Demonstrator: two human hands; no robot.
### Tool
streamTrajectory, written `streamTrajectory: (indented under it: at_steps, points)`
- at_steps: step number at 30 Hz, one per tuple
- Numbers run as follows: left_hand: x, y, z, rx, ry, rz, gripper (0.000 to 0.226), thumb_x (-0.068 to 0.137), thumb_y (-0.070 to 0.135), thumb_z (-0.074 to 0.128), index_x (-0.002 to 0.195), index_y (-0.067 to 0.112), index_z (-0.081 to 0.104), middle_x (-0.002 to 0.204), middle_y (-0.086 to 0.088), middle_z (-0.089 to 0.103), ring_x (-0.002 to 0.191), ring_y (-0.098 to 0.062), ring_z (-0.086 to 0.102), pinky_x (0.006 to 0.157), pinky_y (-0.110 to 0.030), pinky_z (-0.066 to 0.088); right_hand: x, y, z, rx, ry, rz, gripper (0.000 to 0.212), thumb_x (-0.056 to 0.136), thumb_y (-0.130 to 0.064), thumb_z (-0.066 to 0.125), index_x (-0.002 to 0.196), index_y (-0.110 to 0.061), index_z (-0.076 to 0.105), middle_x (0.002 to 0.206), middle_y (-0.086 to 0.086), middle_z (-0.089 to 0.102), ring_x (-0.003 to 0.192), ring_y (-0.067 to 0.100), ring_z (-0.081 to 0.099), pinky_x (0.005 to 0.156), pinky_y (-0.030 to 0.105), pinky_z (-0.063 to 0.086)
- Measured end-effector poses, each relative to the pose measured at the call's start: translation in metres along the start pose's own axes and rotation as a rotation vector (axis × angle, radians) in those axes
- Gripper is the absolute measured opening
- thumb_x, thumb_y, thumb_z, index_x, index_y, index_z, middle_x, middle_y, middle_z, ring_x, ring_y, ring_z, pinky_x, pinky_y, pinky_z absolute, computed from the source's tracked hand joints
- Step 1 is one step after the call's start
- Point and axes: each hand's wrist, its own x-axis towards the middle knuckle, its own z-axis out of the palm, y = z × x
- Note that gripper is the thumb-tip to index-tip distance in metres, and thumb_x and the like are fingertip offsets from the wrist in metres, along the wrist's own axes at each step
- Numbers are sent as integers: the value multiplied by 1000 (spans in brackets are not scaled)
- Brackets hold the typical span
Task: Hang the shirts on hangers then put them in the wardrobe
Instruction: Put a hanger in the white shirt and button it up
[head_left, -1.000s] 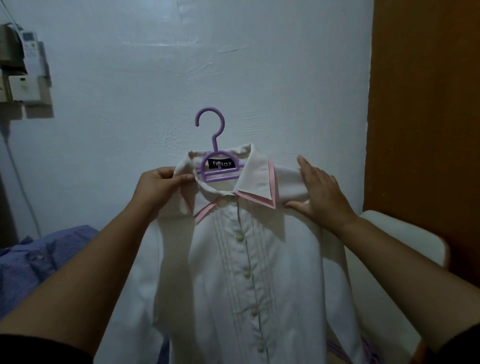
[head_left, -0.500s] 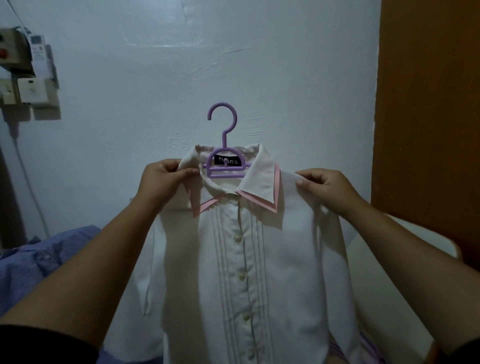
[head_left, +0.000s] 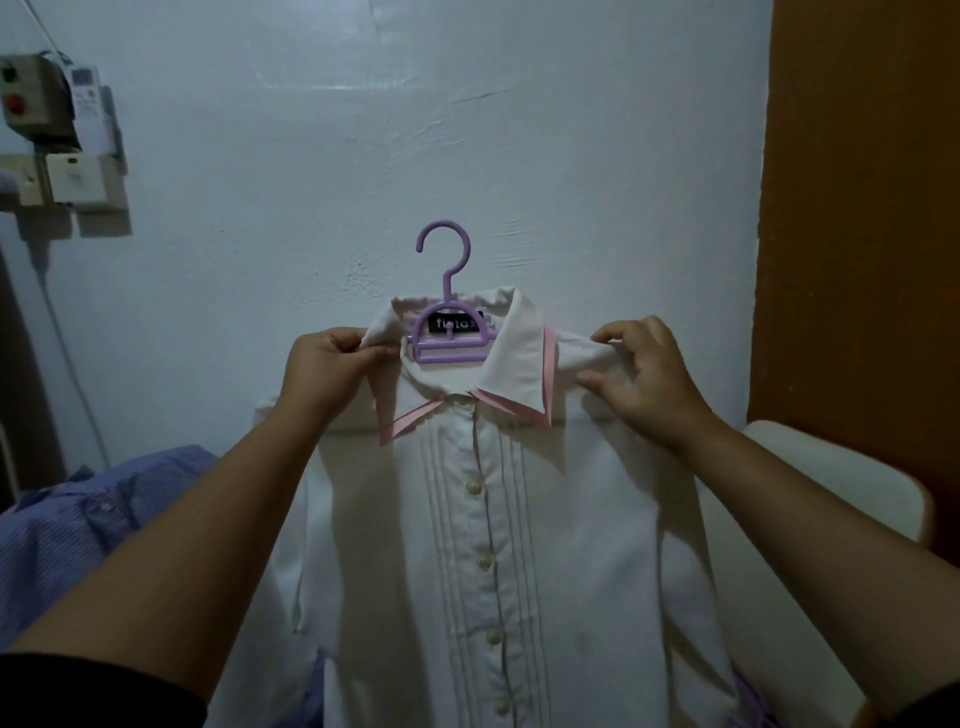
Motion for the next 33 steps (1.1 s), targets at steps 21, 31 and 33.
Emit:
streamTrajectory:
  at_steps: [21,31,33]
  points:
    - [-7,20,-12,245,-114,242,45,78,32,77,120,19,66,99,13,67,83,6,60,75,-6,44,3,22,-12,-539,-49,-292,95,66,-44,79,141,-8,33,118,18,54,99,34,56,80,44,50]
    - [-14,1,-44,796,-226,661,116,53,59,84,147,10,35,136,-15,49,116,-34,49,93,-47,47,6,21,-20,-445,-90,-181,98,66,-42,80,146,-16,28,125,16,49,107,32,52,84,47,47]
    - [-12,2,-49,832,-214,716,113,55,46,89,146,7,36,131,-17,53,110,-36,53,88,-47,50,6,20,-19,-412,-106,-162,98,67,-42,79,146,-18,27,126,15,48,108,31,51,85,47,47]
